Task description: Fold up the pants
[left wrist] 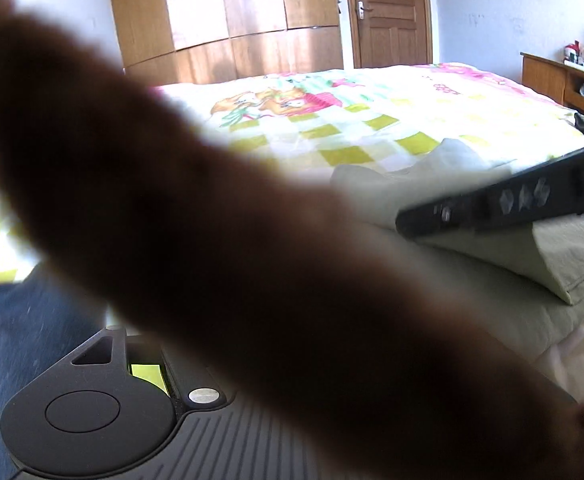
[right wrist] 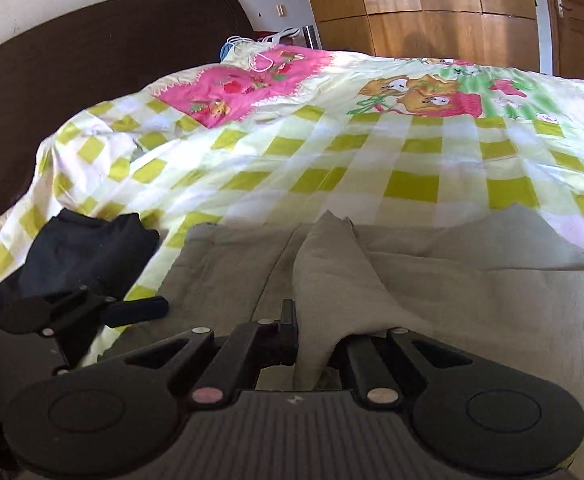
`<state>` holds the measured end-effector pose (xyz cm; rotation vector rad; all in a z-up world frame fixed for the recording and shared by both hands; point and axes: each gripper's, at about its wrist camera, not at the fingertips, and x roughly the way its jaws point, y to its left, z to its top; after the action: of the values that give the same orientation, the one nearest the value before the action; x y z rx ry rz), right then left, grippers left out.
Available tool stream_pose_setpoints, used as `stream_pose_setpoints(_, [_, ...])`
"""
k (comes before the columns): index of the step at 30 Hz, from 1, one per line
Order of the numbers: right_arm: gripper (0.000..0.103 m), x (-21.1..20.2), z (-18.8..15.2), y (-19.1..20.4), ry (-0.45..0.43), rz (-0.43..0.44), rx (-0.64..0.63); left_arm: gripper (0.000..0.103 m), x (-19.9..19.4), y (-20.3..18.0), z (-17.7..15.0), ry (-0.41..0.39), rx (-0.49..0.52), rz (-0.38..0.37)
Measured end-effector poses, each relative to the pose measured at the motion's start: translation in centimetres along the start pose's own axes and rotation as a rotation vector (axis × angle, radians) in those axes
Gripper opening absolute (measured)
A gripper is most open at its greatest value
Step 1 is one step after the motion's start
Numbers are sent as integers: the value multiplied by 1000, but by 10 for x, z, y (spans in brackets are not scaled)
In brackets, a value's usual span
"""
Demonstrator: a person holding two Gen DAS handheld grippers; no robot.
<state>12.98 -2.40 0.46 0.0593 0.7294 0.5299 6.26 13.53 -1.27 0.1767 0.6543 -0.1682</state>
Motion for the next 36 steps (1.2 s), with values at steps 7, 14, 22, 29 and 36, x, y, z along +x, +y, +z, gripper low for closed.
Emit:
stream_pose_setpoints(7, [22, -14, 30, -13, -33, -25, 92, 70, -1, 13, -6, -39, -46, -25])
stream_pose_setpoints(14, [22, -13, 64, 31, -121, -10, -10, 70, -7, 32, -19, -44, -116, -43])
stream_pose_setpoints(22, [22, 47, 21, 86, 21, -20, -265, 70, -12, 37, -30, -41, -127, -69])
stream_pose_setpoints(29, [29, 45, 8, 99, 32, -3, -367, 70, -18, 37, -35, -39, -116, -80])
stream_pose_setpoints(36, [32, 34, -10, 104, 65, 29, -468, 70, -32, 37, -37, -38, -101, -55])
